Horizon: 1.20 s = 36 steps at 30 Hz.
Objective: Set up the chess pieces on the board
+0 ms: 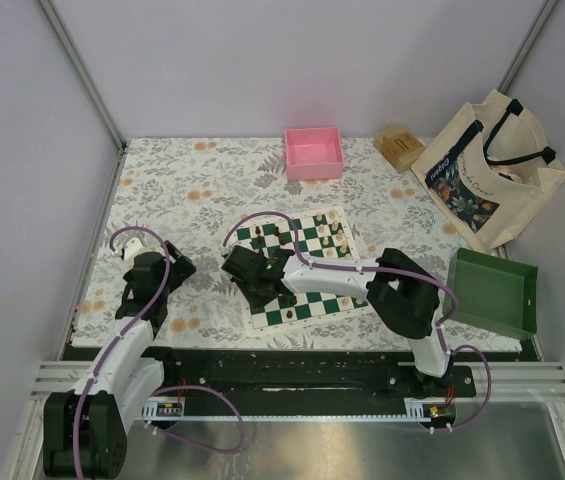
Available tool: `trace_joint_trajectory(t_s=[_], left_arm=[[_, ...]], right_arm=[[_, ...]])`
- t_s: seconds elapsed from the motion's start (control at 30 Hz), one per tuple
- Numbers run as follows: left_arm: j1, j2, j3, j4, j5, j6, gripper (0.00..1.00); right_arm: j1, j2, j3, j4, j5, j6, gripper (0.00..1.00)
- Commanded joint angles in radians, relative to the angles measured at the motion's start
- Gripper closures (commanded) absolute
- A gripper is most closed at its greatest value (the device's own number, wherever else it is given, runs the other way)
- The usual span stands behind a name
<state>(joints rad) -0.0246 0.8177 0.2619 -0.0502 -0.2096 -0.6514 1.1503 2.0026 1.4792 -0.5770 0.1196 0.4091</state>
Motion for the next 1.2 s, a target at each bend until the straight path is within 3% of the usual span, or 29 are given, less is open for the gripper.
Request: trace_joint_trajectory(t_s=[0.0,0.1,0.37,0.63,0.9,1.17], left_arm=[[0.002,-0.012,0.016,0.052,-0.001,0.007,0.01],[0.002,-0.012,0.016,0.052,-0.001,0.007,0.01],[0.0,-0.009,0.017,0.052,-0.001,0.007,0.01],[0.002,-0.009,0.017,0.052,-0.001,0.007,0.01],[0.002,-0.005,0.019,0.052,-0.001,0.007,0.01],[0.0,-0.011,0.017,0.052,0.001,0.006,0.01]], right_arm=[[0.011,0.016,0.043,-0.004,0.023,0.01,0.77],[0.011,0.021,0.046,-0.007,0.011,0.0,0.69],[0.011,-0.005,0.046,-0.009,-0.001,-0.01,0.63],[0.011,-0.191,-0.066,0.019,0.06,-0.01,0.55],[-0.014,-0.367,-0.281,0.065,0.18,0.01,0.55],[-0.119,-0.37,-0.369,0.112,0.055,0.048,0.56]])
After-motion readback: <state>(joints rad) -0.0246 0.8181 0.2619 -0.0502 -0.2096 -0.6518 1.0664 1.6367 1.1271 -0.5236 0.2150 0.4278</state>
